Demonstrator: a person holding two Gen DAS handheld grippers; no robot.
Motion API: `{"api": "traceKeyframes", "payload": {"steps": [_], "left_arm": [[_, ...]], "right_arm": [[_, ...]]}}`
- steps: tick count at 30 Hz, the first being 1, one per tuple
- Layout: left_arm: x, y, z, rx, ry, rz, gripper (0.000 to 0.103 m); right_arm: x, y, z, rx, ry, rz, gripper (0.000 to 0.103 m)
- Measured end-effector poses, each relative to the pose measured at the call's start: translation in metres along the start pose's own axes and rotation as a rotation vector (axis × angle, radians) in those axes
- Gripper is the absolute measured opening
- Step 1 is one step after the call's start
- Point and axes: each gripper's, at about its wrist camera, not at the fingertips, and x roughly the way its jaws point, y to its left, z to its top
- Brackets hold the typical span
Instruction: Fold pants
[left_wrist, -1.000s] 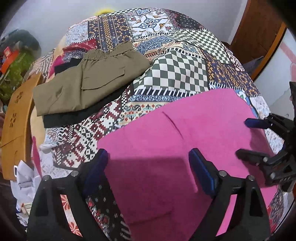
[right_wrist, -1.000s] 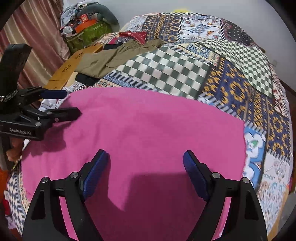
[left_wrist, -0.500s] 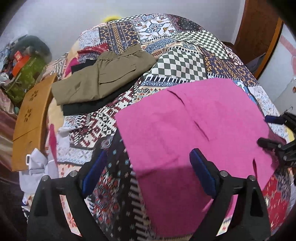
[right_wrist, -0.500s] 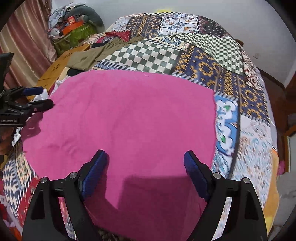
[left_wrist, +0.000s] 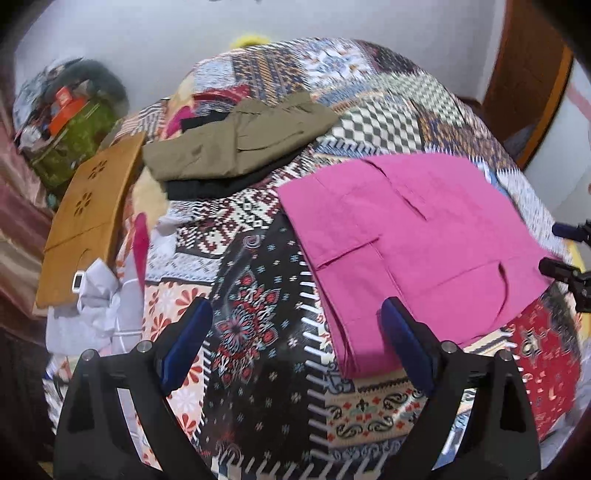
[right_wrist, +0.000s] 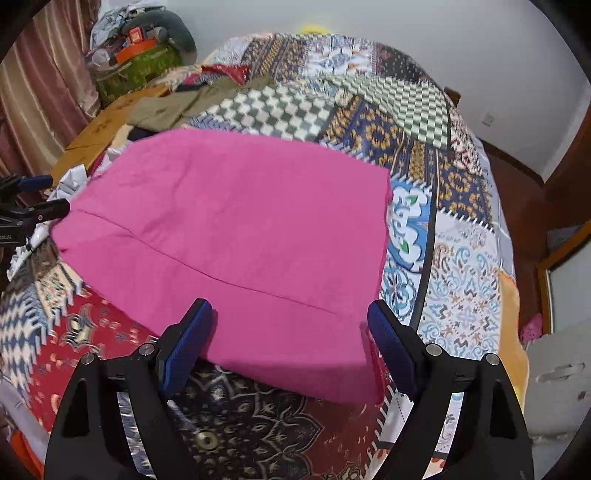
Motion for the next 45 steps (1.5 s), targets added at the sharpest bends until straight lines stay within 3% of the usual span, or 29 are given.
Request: {"api": "traceKeyframes", "payload": {"steps": [4, 8, 15, 23, 27, 30, 31, 33, 34, 39, 45], "left_arm": [[-0.017, 0.012, -0.001, -0.14, -0.033, -0.113, 0.093], [-0.016, 0.01, -0.005, -0.242, 0.02, -0.26, 0.093], [-0.005, -0.011, -0.021, -0.286, 0.126, -0.366, 0.093], [0.006, -0.015, -0.031, -0.392, 0.187, -0.548, 0.094], [0.022, -0.01, -0.02, -0.459, 0.197, -0.586, 0.093], [0.03, -0.009, -0.012, -0.491, 0.179, -0.564, 0.092], [0.03, -0.01, -0.009, -0.49, 0.167, -0.536, 0.081], [0.027, -0.015, -0.004, -0.458, 0.142, -0.393, 0.038], [0.027, -0.017, -0.004, -0.446, 0.135, -0.363, 0.034], [0.015, -0.021, -0.002, -0.409, 0.062, -0.29, 0.024], [-0.033, -0.018, -0.001, -0.255, -0.136, -0.041, 0.019]], "right_arm": [[-0.018, 0.011, 0.016, 0.03, -0.093, 0.044, 0.084], [-0.018, 0.027, 0.029, 0.06, -0.135, 0.104, 0.084], [0.031, 0.056, 0.019, 0.0, -0.017, 0.119, 0.083], [0.025, 0.051, 0.009, -0.013, -0.011, 0.164, 0.084], [0.028, 0.048, 0.009, 0.016, -0.001, 0.189, 0.084], [0.029, 0.048, 0.01, 0.012, 0.0, 0.187, 0.084], [0.029, 0.048, 0.01, 0.013, 0.001, 0.189, 0.085], [0.03, 0.048, 0.01, 0.017, 0.002, 0.194, 0.085], [0.03, 0.048, 0.01, 0.018, 0.001, 0.195, 0.085], [0.029, 0.047, 0.01, 0.02, -0.002, 0.2, 0.084], [0.01, 0.038, 0.005, 0.07, -0.043, 0.25, 0.083]]}}
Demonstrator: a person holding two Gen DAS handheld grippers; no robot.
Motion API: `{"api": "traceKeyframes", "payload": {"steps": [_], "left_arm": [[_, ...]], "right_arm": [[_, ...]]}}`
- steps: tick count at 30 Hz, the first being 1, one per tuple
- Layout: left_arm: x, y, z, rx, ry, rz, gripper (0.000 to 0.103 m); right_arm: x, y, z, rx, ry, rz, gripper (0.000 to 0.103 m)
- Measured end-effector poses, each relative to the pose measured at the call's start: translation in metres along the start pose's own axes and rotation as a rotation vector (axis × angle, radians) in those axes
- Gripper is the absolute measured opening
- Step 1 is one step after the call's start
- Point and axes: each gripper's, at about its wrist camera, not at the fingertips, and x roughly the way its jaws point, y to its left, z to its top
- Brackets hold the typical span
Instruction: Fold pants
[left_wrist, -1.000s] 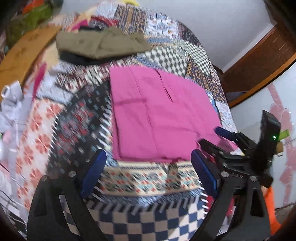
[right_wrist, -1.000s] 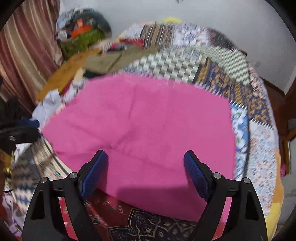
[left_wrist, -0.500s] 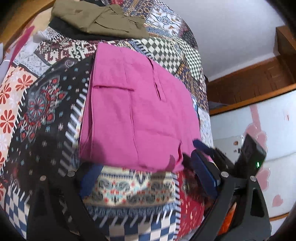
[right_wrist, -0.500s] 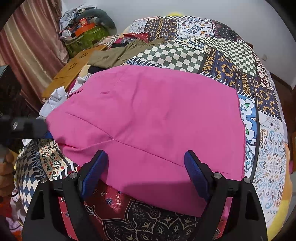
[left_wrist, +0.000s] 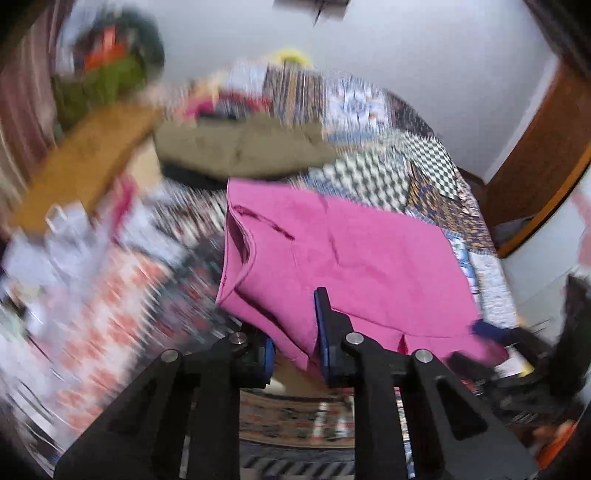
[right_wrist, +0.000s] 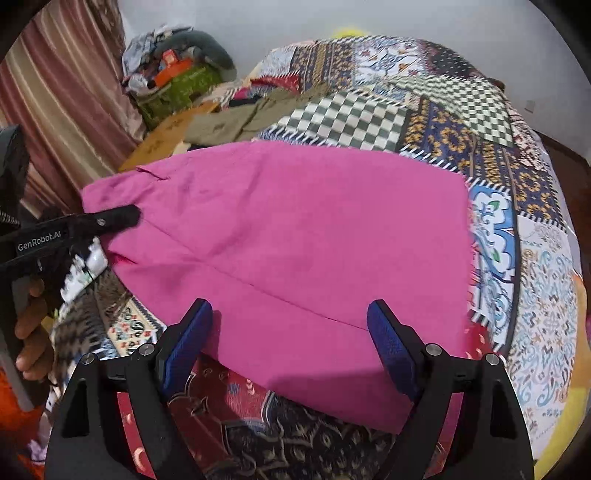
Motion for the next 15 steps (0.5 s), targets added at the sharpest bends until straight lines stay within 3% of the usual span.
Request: {"api": "traceKeyframes", "payload": {"steps": [3, 6, 8, 15], "left_arm": [[-0.021, -0.003, 0.006, 0.112, -0.104, 0.11, 0.018], [-0.035, -0.007, 0.012, 0.19, -0.173, 0.168, 0.018], [-0.04, -0.012, 0.014, 0.226, -0.198, 0.178, 0.018], [-0.044, -0.05, 0.025, 0.339, -0.244, 0.156, 0.018]], "right_arm": [[-0.013, -0.013, -0.003, 0.049, -0.036, -0.017, 0.083], [-0.02, -0.027, -0.007, 0.08, -0.049, -0.089, 0.083], [-0.019, -0.032, -0.01, 0.081, -0.044, -0.128, 0.083], [-0.004, -0.036, -0.021, 0.072, -0.002, -0.11, 0.083]]}}
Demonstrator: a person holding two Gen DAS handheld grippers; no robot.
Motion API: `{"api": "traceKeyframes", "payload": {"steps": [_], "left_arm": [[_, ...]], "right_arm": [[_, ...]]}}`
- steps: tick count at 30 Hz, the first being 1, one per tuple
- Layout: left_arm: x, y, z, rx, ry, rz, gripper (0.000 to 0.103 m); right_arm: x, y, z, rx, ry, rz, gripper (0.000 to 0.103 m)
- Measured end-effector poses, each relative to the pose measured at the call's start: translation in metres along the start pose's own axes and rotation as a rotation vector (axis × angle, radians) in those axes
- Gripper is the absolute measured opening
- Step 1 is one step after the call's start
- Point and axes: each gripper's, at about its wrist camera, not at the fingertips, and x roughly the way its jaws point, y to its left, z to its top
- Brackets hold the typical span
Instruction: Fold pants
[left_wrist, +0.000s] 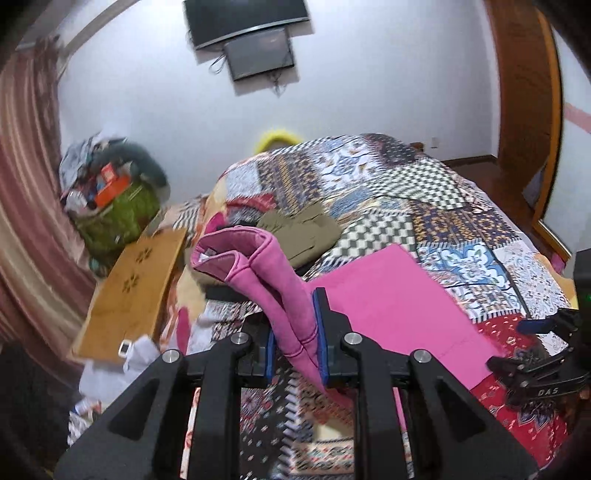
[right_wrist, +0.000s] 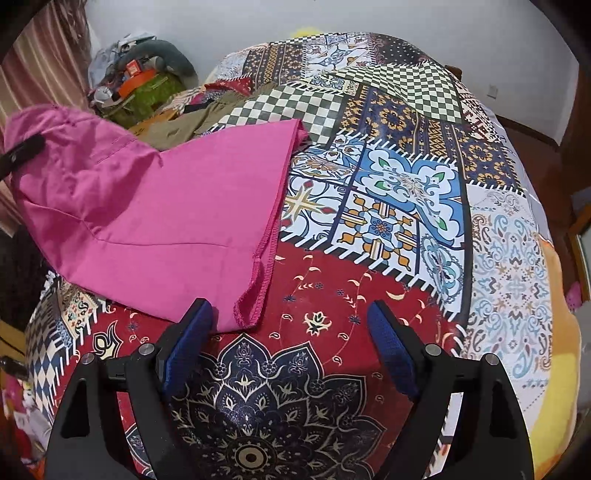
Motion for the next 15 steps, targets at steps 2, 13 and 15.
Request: {"api": "traceKeyframes", "payload": {"steps": [2, 13, 15], "left_arm": [[0.002, -0.013, 0.008, 0.023, -0.004, -0.033, 0.018], [0.034, -0.061, 0.033, -0.01, 0.153, -0.372, 0.015], [0.044, -0.067, 0.032, -0.031, 0.205, -0.43, 0.015]], "right_arm": [[-0.001, -0.004, 0.0, 0.014, 0.007, 0.016, 0.083], [0.0, -0.004, 0.0, 0.008, 0.004, 0.02, 0.083], [0.0, -0.003, 0.0, 0.01, 0.003, 0.022, 0.083]]}}
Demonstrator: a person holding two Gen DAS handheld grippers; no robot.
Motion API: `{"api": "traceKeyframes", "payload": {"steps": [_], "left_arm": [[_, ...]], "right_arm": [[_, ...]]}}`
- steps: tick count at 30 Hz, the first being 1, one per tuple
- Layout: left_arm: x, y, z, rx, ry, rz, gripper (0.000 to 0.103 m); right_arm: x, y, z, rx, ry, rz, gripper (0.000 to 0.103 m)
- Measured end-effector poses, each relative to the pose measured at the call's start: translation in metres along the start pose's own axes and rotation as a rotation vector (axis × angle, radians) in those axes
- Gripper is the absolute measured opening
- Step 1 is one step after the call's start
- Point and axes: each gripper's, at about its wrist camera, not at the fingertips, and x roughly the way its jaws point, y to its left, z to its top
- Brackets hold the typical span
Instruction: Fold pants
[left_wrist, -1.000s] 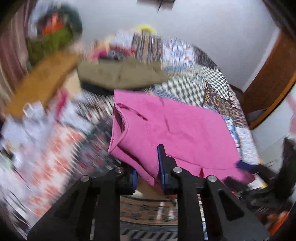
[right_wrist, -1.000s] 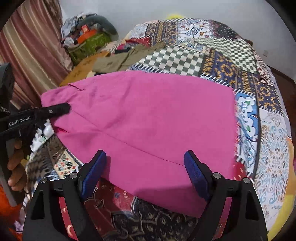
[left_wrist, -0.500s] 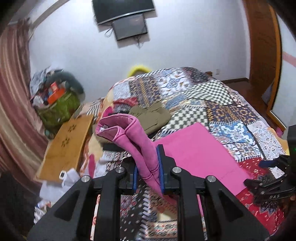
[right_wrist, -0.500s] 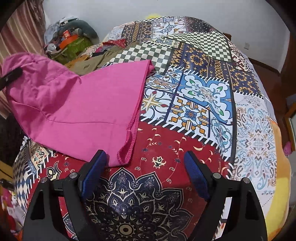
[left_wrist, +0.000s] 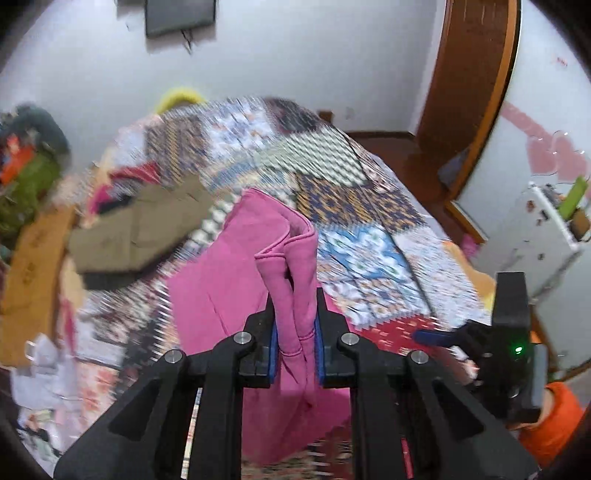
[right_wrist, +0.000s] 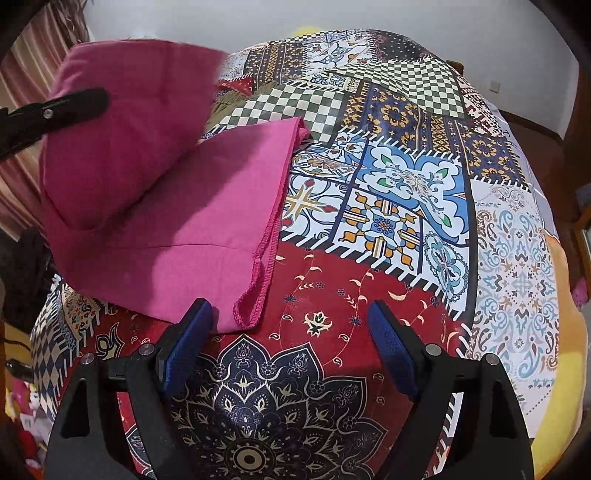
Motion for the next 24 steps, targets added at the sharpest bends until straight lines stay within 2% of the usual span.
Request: {"api": "traceKeyframes", "payload": {"steps": [3, 9, 10, 12, 15, 20, 24], "left_arm": [[0.019, -0.001, -0.003, -0.032, 0.061, -0.056, 0.015], [0.031, -0.009, -0.008, -0.028, 0.108, -0.076, 0.017], [0.031, -0.009, -0.008, -0.026, 0.112, -0.078, 0.02], [0.029, -0.011, -0.009, -0.02, 0.123, -0.09, 0.039], [0.018, -0.008, -0.006, -0.004, 0.088, -0.118, 0.059], [0.013, 0.012, 0.008, 0.009, 0.035, -0.026, 0.067], [0.031, 0.046, 0.024, -0.016, 0.04, 0.094, 0.068]], "right_arm": [[0.0, 0.0, 0.0, 0.0, 0.0, 0.001, 0.083], [0.001, 0.0, 0.001, -0.001, -0.001, 0.004, 0.083], [0.001, 0.001, 0.001, 0.001, 0.0, 0.002, 0.083], [0.001, 0.001, 0.001, 0.0, -0.001, 0.001, 0.083], [0.0, 0.001, 0.001, 0.001, -0.007, -0.004, 0.083], [-0.002, 0.001, 0.002, -0.005, -0.014, -0.008, 0.083], [-0.001, 0.002, 0.004, -0.007, -0.015, -0.007, 0.083]]}}
